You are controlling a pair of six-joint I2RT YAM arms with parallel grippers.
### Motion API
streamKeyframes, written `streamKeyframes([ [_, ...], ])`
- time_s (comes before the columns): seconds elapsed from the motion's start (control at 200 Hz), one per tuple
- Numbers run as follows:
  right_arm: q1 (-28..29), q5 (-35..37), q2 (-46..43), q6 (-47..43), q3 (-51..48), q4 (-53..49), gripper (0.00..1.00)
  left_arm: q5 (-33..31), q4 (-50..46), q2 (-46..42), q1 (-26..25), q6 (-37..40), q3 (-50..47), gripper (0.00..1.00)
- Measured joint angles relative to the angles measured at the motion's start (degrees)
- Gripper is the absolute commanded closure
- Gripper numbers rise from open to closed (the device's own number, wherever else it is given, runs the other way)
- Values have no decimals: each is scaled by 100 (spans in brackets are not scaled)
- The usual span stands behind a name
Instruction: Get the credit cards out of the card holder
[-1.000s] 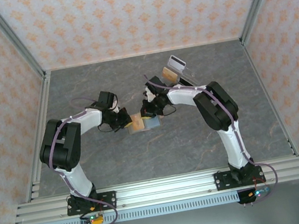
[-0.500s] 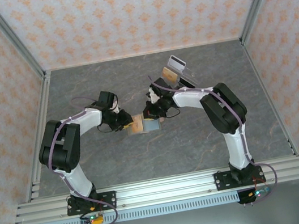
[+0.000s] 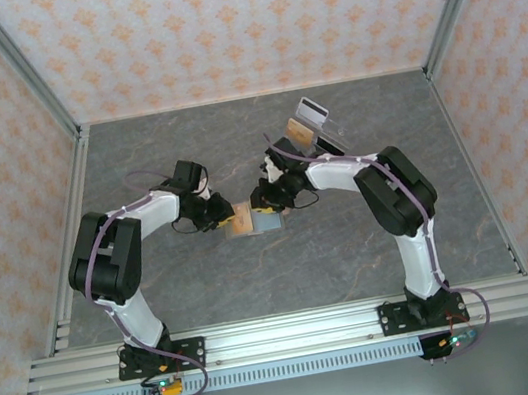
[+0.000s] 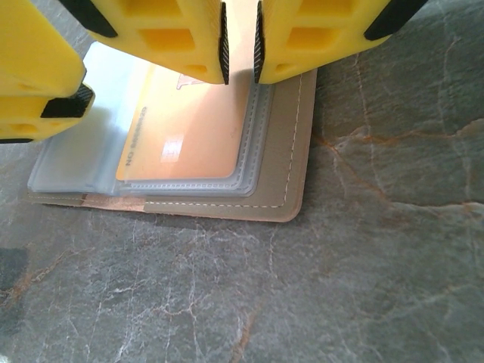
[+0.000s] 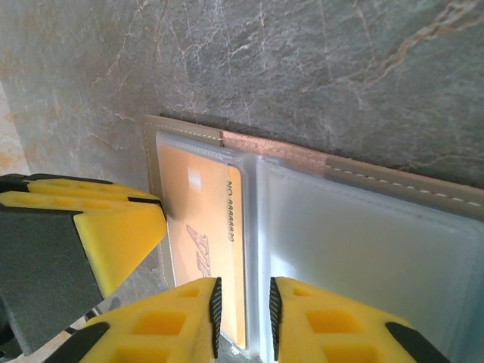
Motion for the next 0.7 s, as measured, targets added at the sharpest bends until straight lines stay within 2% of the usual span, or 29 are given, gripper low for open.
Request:
streamKeyframes([
  [0.095, 26, -46, 46, 0, 15, 2, 82, 15, 0, 11, -2, 2, 0, 90],
  [0.435, 81, -87, 262, 13, 149, -50, 77, 219, 74, 120, -11, 2, 7, 93],
  [0.591, 81, -83, 273, 15, 151, -59, 83, 282, 103, 133, -11, 4, 7, 96],
  [0.701, 74, -120, 306, 28, 151, -42, 84, 310, 129, 140, -11, 2, 7, 98],
])
